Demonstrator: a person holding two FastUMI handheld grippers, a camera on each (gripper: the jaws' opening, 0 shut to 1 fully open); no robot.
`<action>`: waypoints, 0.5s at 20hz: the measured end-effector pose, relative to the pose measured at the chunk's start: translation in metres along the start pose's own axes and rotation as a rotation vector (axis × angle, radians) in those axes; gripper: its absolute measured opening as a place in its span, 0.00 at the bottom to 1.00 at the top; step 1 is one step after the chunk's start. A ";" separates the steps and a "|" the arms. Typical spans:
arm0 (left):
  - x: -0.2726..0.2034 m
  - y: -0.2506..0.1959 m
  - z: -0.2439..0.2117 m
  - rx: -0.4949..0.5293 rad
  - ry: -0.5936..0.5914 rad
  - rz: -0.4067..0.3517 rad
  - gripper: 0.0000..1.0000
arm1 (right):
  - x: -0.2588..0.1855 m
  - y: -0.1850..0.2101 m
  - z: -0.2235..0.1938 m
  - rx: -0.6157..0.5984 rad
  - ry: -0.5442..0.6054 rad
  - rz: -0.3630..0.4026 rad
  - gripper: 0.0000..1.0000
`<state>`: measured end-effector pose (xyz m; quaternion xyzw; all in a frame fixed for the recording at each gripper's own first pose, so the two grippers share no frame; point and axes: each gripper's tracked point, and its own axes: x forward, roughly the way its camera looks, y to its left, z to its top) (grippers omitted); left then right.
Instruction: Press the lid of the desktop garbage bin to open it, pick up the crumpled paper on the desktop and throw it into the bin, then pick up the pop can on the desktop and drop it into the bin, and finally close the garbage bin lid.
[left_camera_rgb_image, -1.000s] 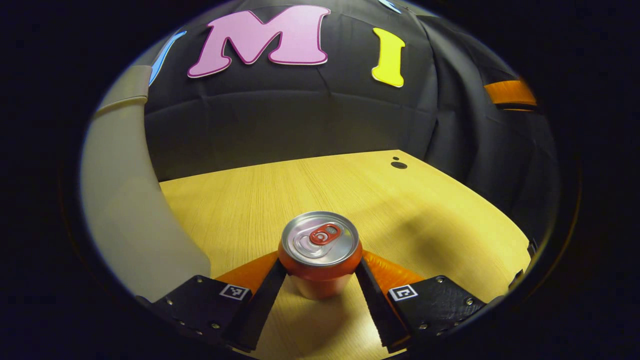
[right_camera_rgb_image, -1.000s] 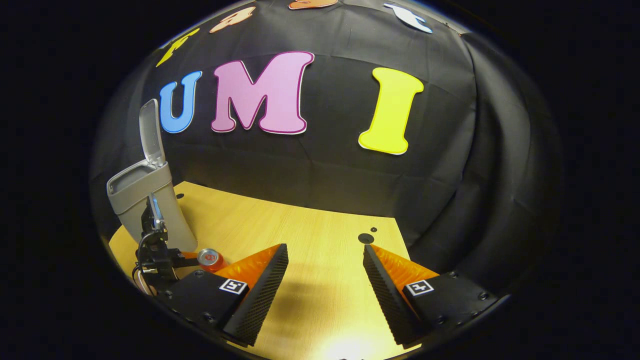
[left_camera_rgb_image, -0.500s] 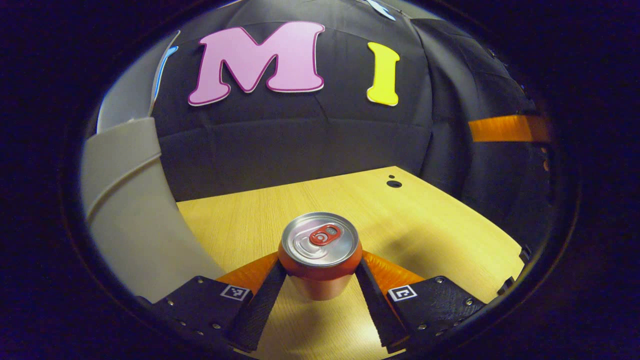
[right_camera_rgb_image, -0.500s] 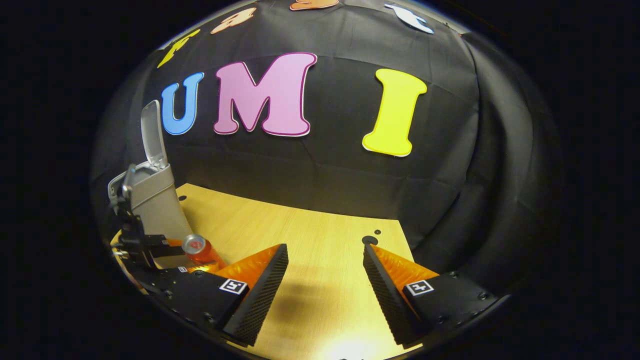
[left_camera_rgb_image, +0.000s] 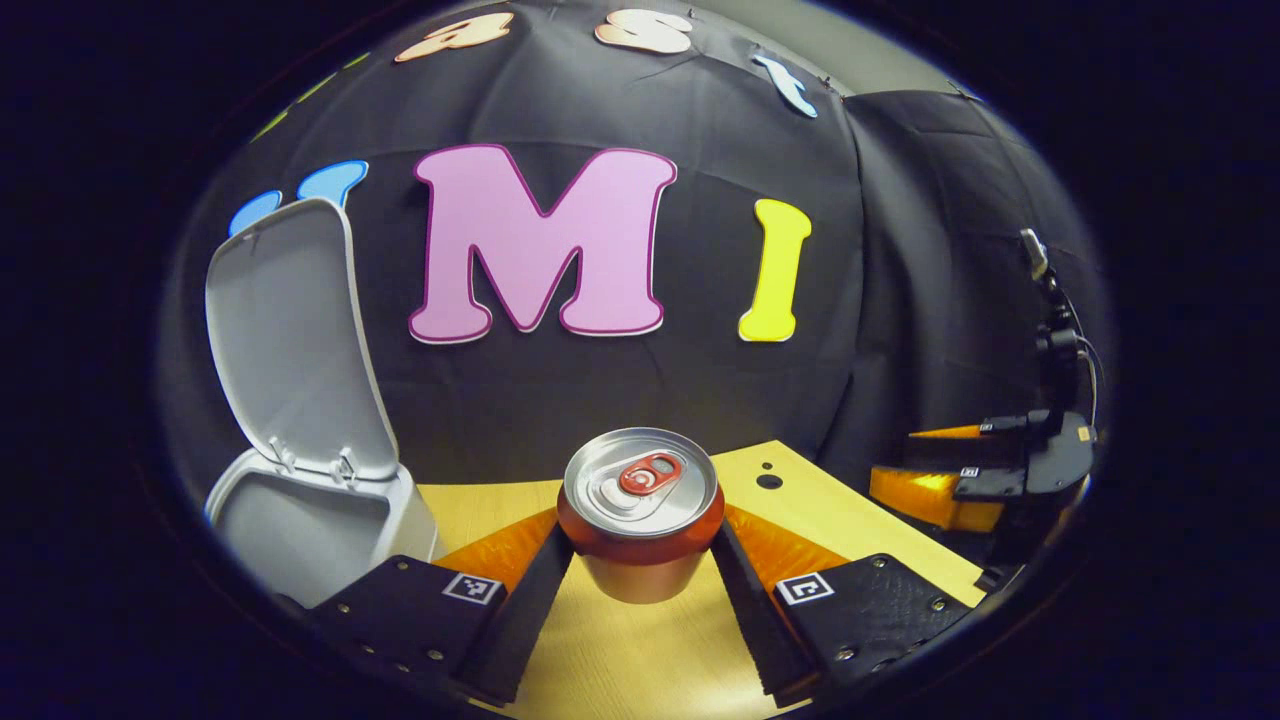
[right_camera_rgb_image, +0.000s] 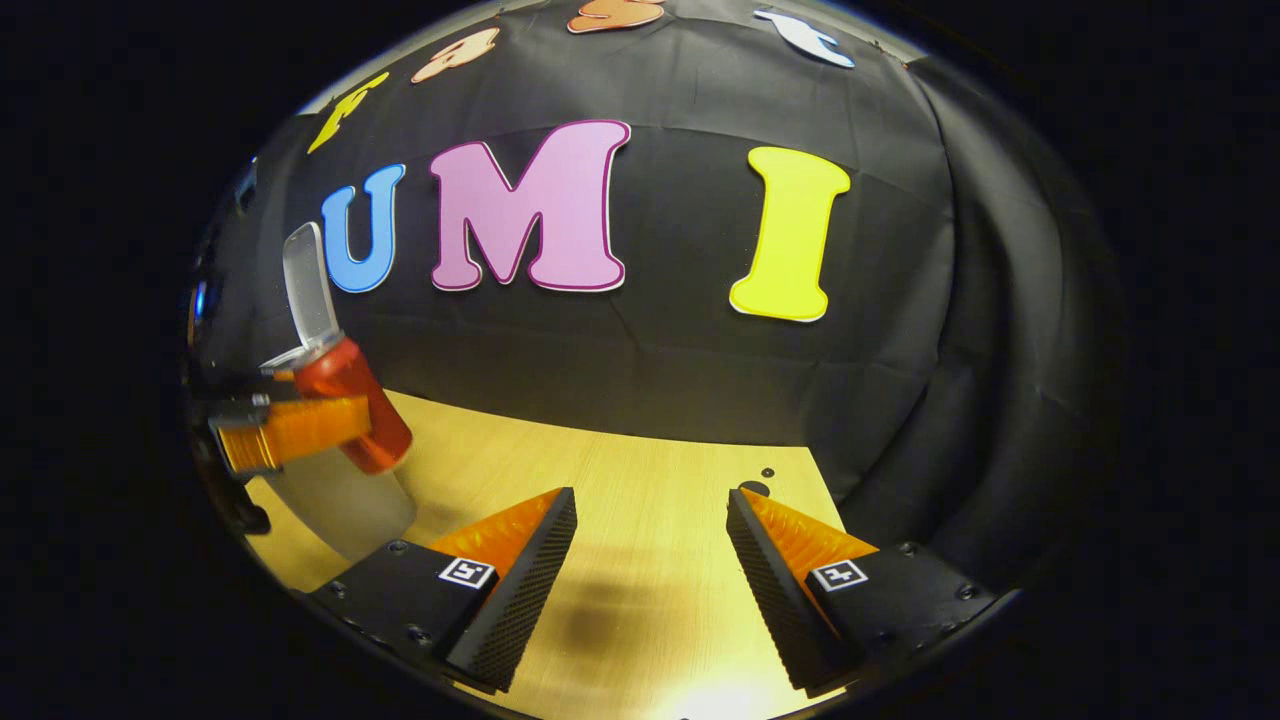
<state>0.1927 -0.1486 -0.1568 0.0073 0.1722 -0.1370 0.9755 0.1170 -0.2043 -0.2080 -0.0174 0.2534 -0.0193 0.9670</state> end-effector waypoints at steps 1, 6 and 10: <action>-0.006 0.004 0.013 -0.004 -0.022 0.009 0.84 | -0.001 -0.004 0.000 -0.006 -0.002 -0.009 0.98; -0.032 0.025 0.054 -0.009 -0.099 0.063 0.84 | -0.008 -0.022 -0.002 -0.013 0.001 -0.047 0.98; -0.061 0.056 0.068 -0.025 -0.136 0.138 0.84 | -0.013 -0.024 -0.003 0.005 0.009 -0.064 0.98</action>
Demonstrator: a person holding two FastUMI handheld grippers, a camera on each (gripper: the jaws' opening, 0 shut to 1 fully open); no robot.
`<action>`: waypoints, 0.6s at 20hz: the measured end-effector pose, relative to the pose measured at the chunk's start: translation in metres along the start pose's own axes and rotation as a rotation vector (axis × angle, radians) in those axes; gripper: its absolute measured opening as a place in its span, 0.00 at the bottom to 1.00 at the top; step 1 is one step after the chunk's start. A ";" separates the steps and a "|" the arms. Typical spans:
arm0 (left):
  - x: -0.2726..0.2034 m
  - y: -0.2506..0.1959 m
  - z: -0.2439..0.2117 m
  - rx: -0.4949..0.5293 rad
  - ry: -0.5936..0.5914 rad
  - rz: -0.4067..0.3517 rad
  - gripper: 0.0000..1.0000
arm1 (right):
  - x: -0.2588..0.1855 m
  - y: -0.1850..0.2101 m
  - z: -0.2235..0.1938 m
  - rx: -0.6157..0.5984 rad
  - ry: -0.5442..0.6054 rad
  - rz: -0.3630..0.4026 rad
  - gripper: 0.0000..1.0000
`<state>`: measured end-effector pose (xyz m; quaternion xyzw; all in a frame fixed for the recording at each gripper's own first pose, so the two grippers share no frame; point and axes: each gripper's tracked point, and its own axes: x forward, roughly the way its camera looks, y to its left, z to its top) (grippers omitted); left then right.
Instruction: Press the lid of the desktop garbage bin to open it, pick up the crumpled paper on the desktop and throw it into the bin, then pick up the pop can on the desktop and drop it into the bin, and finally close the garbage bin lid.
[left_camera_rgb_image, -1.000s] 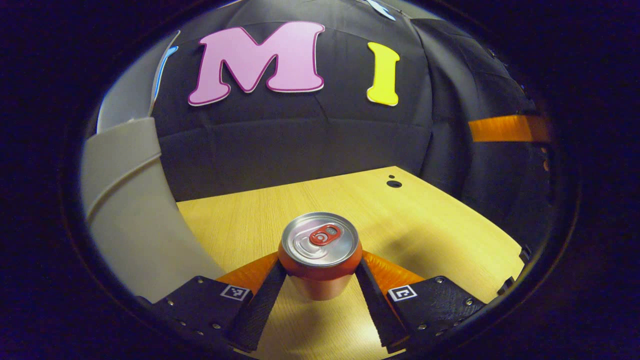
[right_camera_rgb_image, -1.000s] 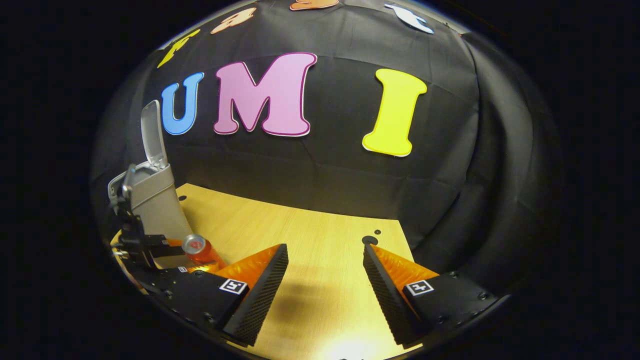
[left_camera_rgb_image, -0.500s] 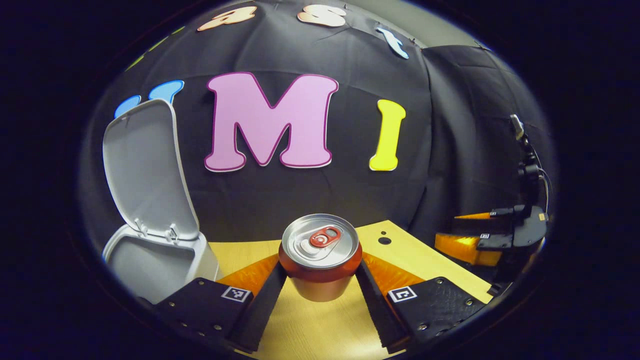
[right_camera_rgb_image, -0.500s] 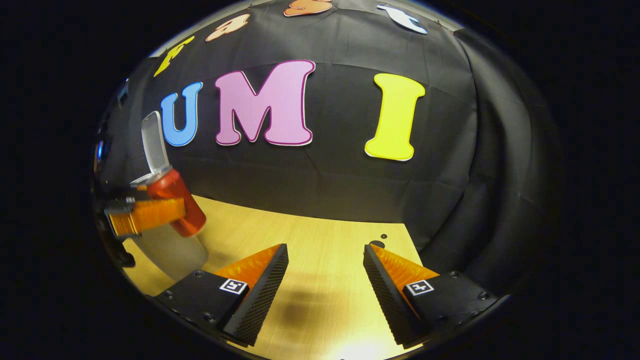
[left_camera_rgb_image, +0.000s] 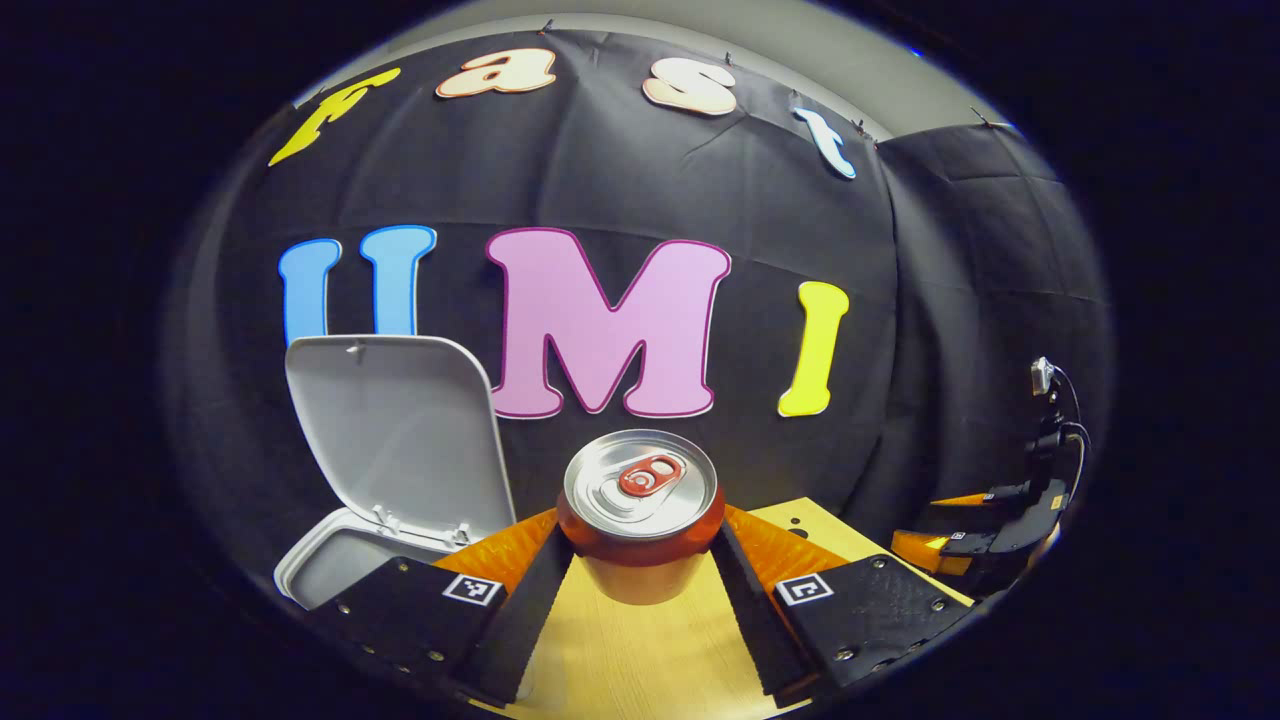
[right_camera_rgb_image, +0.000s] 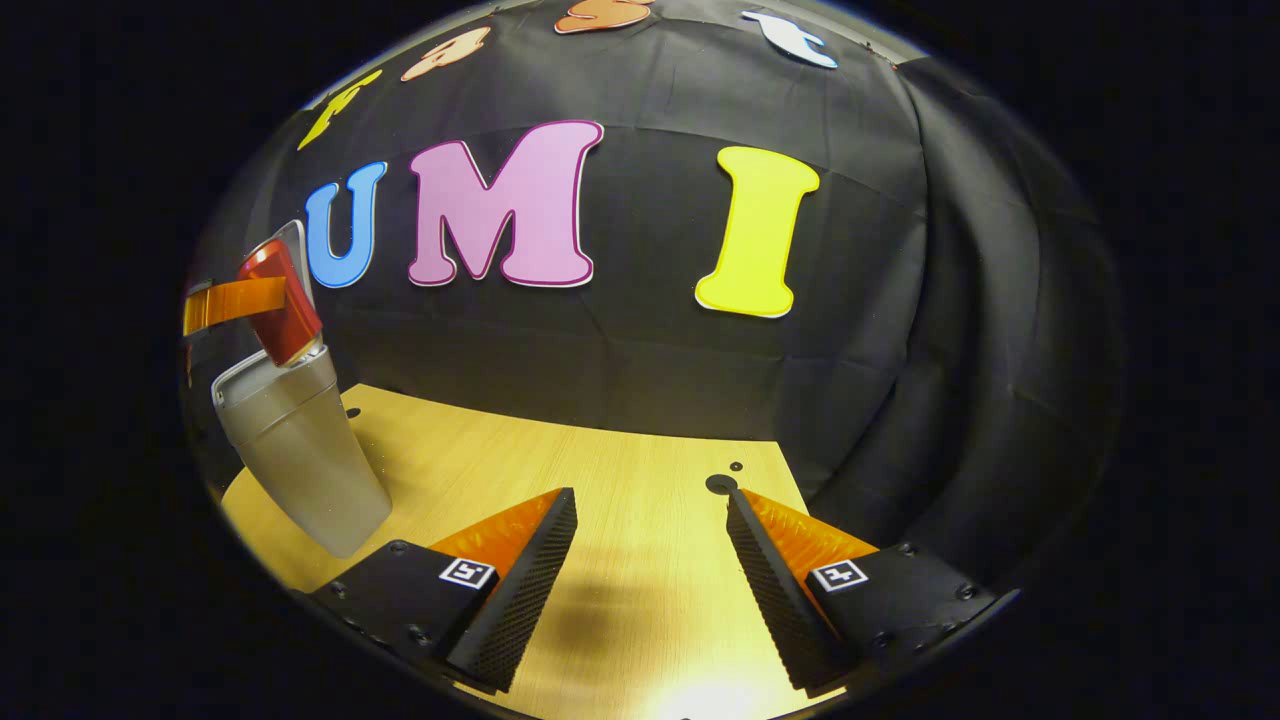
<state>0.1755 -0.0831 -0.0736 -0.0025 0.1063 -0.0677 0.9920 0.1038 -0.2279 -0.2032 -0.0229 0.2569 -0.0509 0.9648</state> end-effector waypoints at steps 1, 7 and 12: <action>-0.004 0.012 0.000 0.004 -0.003 0.025 0.84 | -0.001 0.003 0.001 0.004 0.000 0.002 0.98; -0.030 0.090 -0.010 0.012 0.014 0.188 0.84 | -0.007 0.033 0.012 0.020 -0.014 0.045 0.98; -0.042 0.134 -0.023 -0.012 0.043 0.255 0.84 | -0.018 0.042 0.011 -0.020 -0.009 0.044 0.98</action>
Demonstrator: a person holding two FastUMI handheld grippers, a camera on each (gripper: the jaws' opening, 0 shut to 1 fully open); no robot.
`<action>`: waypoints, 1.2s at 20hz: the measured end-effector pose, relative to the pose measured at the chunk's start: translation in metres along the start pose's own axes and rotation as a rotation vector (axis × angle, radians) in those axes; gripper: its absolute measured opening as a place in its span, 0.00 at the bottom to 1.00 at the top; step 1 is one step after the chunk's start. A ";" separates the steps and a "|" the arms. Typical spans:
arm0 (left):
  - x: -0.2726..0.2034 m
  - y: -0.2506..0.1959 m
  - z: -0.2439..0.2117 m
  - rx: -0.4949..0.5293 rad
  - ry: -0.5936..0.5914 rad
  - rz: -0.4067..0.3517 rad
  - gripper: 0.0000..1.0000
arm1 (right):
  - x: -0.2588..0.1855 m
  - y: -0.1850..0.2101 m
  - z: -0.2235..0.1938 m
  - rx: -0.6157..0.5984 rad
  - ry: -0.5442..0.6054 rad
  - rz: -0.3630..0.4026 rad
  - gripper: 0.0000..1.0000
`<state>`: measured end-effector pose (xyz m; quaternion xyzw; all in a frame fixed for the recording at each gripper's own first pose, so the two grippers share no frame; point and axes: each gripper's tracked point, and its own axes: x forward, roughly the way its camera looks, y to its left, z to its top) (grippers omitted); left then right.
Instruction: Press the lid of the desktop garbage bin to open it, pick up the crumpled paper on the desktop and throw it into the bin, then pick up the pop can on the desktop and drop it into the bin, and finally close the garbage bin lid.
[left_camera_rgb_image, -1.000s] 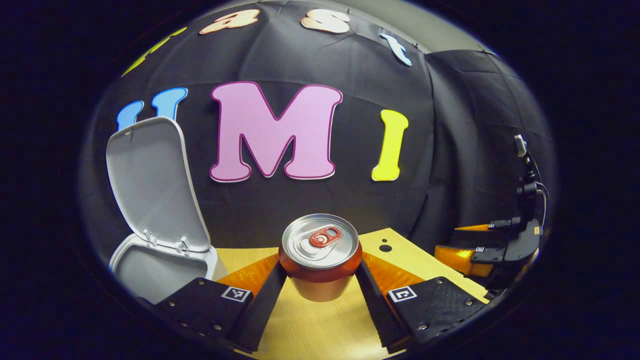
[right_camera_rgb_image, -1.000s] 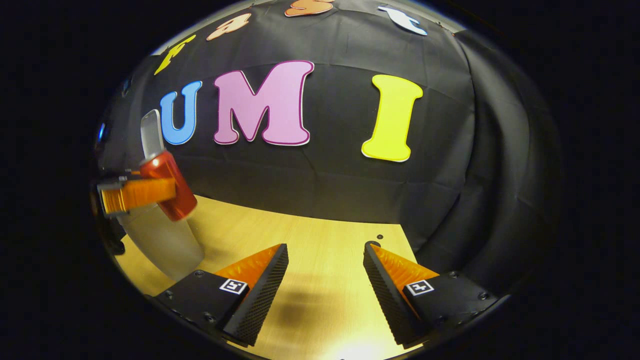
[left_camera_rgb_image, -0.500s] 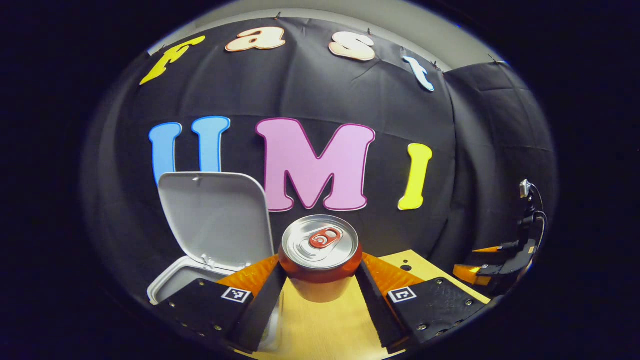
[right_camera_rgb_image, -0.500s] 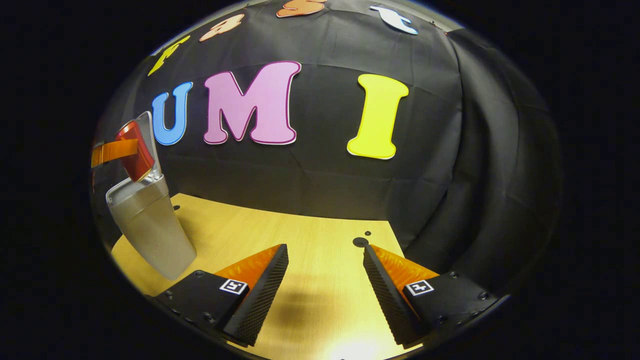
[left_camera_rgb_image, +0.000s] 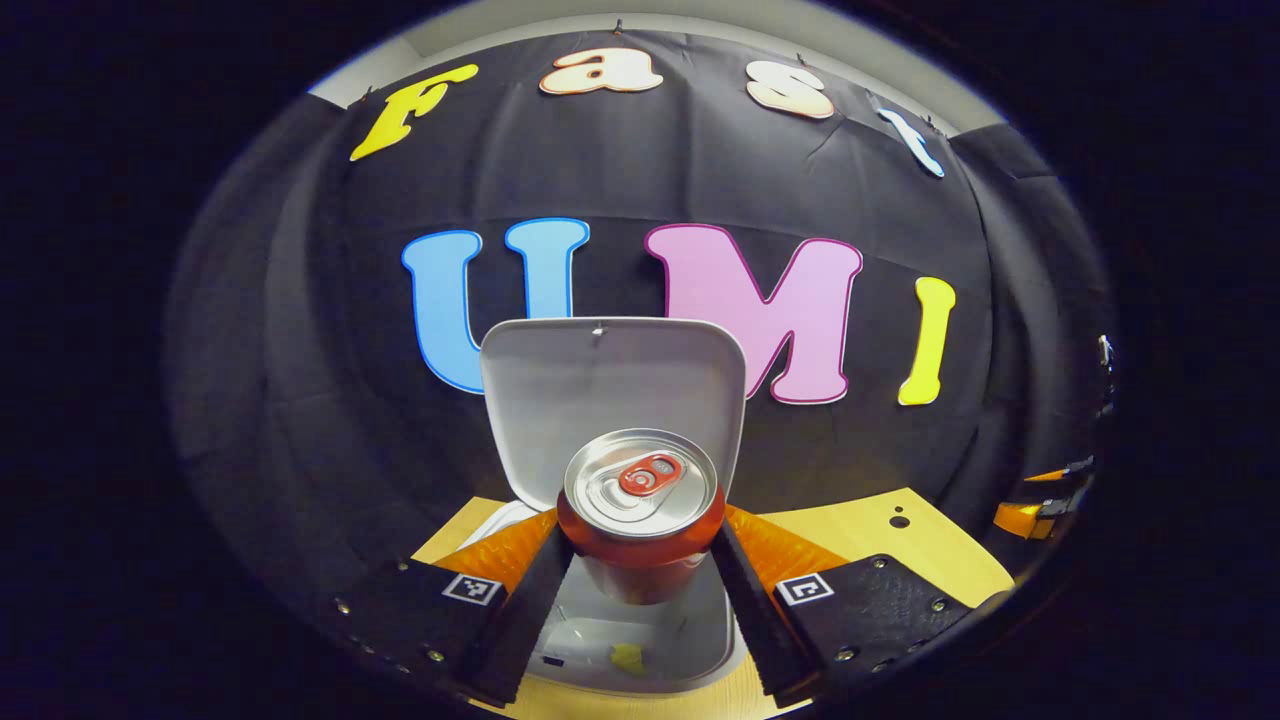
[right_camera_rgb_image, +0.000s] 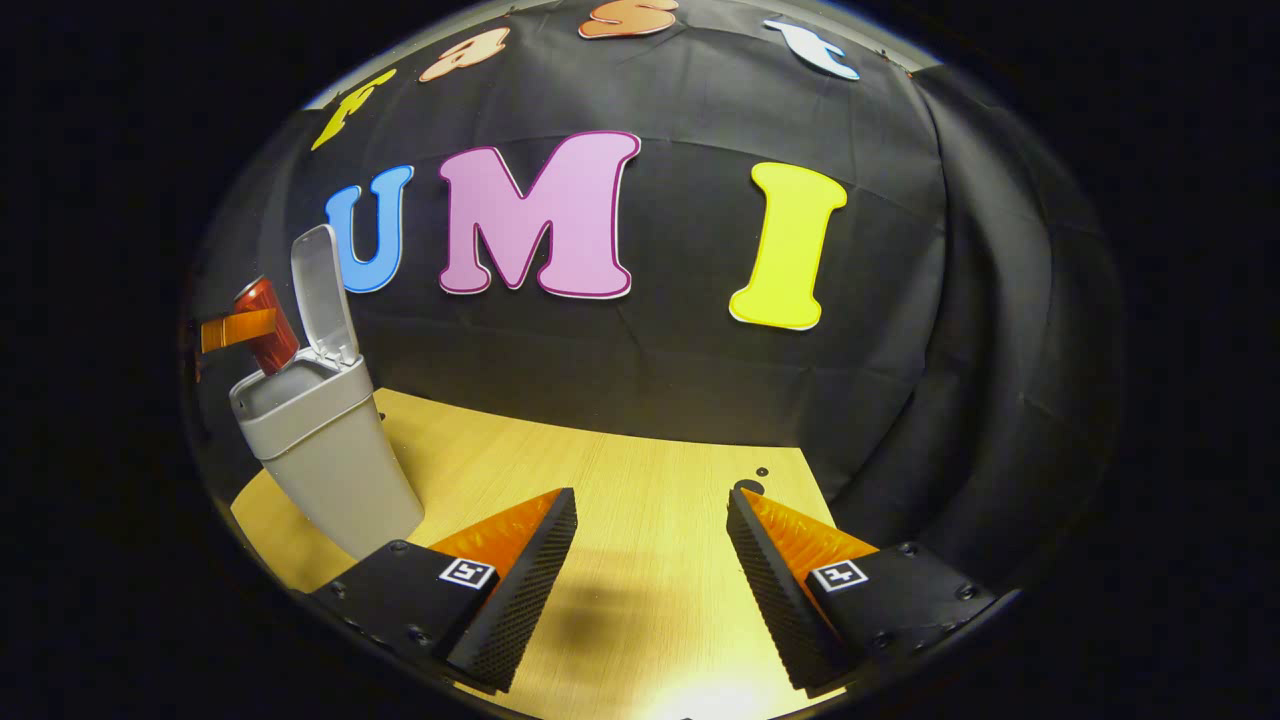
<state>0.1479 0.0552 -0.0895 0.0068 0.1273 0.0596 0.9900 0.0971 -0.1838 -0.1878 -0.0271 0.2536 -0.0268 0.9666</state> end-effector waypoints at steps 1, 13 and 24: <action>0.000 0.004 -0.002 -0.004 0.004 0.004 0.84 | -0.003 0.000 -0.001 -0.002 0.003 -0.002 0.98; 0.009 0.040 -0.031 -0.015 0.046 0.062 0.86 | -0.018 0.008 -0.018 0.009 0.034 -0.012 0.98; 0.004 0.045 -0.009 0.001 0.000 0.094 0.94 | -0.016 0.018 -0.019 0.011 0.034 0.022 0.98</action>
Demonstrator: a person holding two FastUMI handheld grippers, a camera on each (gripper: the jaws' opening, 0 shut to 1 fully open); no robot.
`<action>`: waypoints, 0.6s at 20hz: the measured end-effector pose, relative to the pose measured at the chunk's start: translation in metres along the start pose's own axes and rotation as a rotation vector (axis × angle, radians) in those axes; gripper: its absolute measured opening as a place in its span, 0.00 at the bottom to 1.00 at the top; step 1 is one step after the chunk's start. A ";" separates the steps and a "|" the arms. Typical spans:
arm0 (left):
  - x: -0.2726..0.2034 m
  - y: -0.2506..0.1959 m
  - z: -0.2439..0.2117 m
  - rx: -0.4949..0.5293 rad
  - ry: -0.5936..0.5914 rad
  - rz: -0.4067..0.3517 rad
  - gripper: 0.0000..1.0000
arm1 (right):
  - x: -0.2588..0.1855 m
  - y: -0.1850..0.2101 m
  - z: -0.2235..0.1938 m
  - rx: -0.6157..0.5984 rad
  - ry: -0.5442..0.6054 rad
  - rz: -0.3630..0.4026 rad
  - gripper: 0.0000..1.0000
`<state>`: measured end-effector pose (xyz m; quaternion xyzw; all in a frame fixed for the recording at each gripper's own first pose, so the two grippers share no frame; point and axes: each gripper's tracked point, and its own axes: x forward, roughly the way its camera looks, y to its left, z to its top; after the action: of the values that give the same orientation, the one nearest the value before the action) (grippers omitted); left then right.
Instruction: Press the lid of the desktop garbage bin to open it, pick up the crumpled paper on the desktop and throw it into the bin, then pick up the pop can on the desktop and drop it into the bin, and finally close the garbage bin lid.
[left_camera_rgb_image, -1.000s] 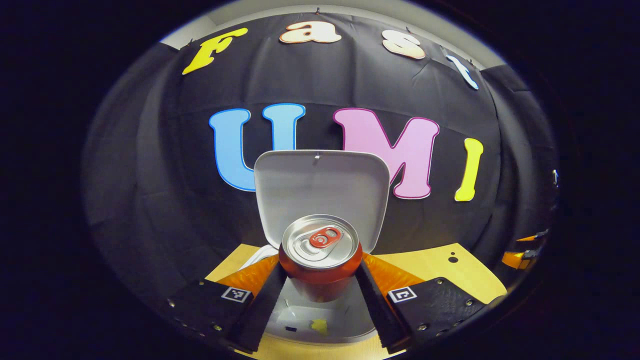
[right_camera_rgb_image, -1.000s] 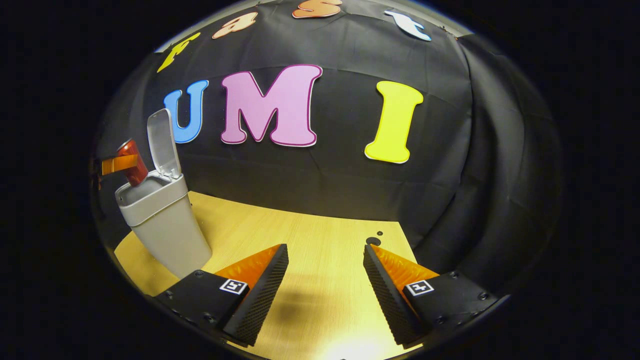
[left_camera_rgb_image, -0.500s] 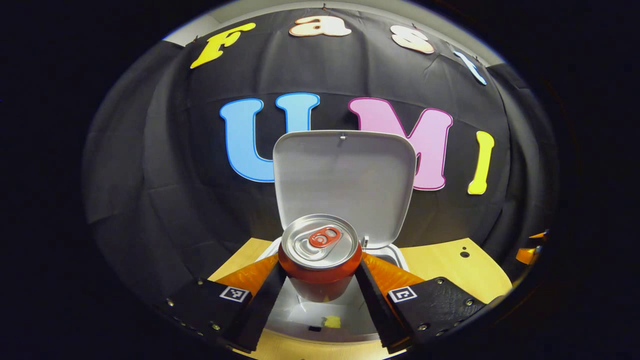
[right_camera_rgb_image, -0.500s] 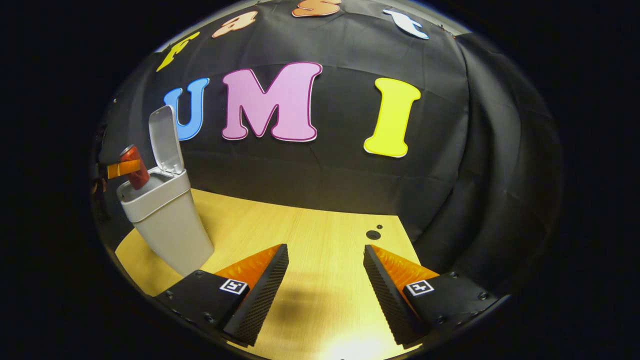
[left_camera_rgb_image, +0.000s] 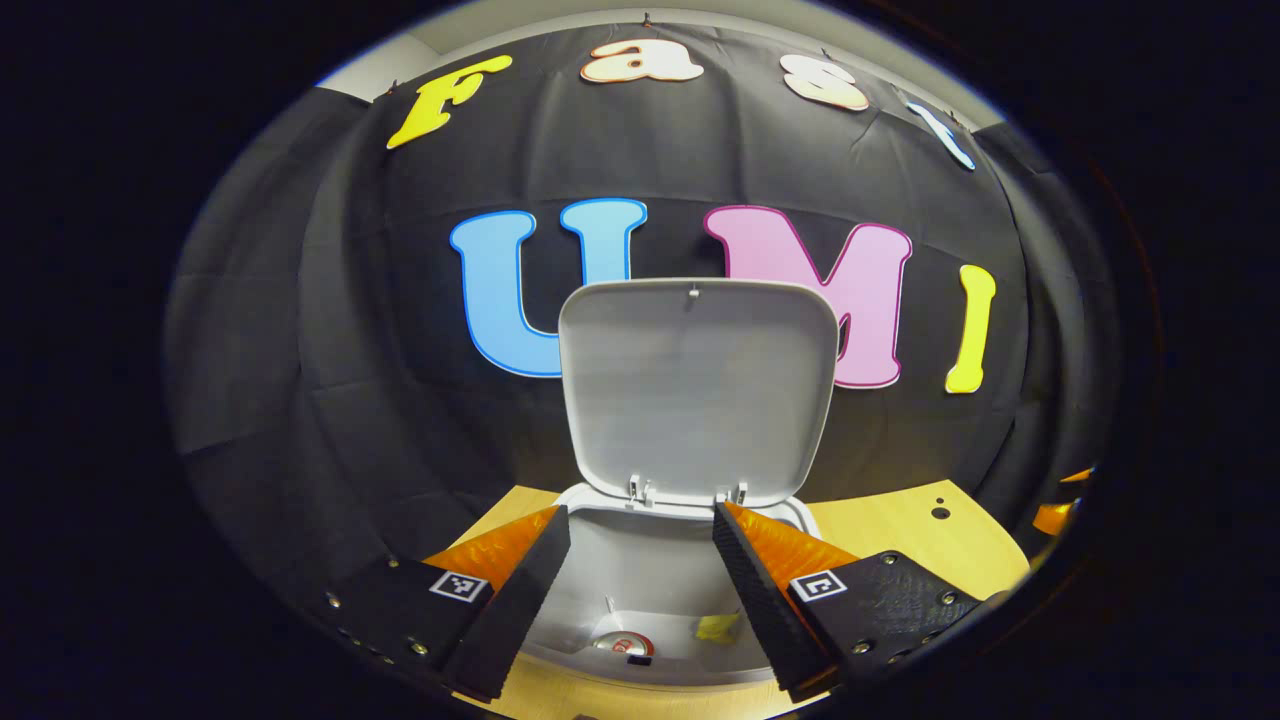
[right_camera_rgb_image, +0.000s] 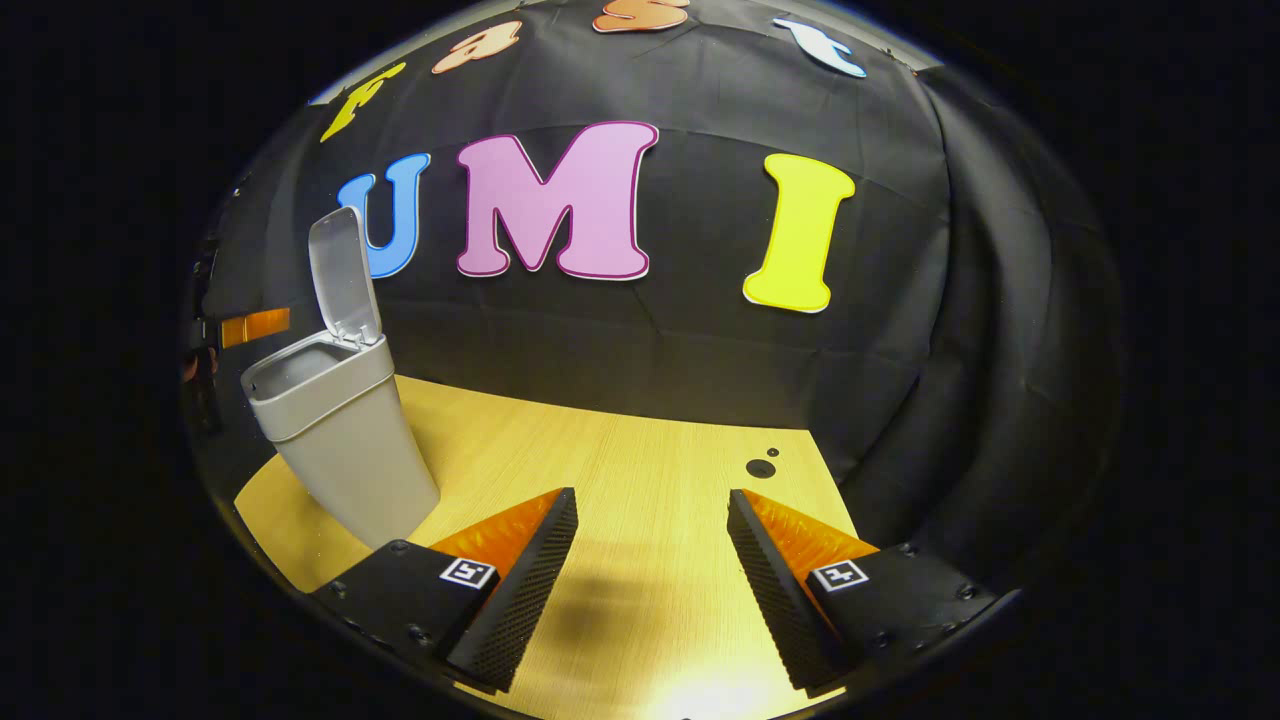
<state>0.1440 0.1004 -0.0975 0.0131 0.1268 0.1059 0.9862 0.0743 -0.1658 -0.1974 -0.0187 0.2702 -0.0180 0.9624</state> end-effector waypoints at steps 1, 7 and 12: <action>0.000 0.000 0.011 -0.006 -0.014 -0.004 0.94 | 0.001 -0.001 0.001 0.001 -0.003 0.001 0.98; 0.009 -0.002 0.095 -0.129 -0.124 -0.085 0.94 | 0.001 0.001 0.005 0.023 -0.019 0.025 0.98; 0.025 -0.004 0.151 -0.006 -0.203 -0.100 0.94 | 0.011 0.019 0.001 -0.007 -0.003 0.087 0.98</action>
<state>0.2068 0.1017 0.0424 0.0143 0.0261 0.0549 0.9980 0.0849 -0.1468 -0.2027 -0.0104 0.2694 0.0249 0.9626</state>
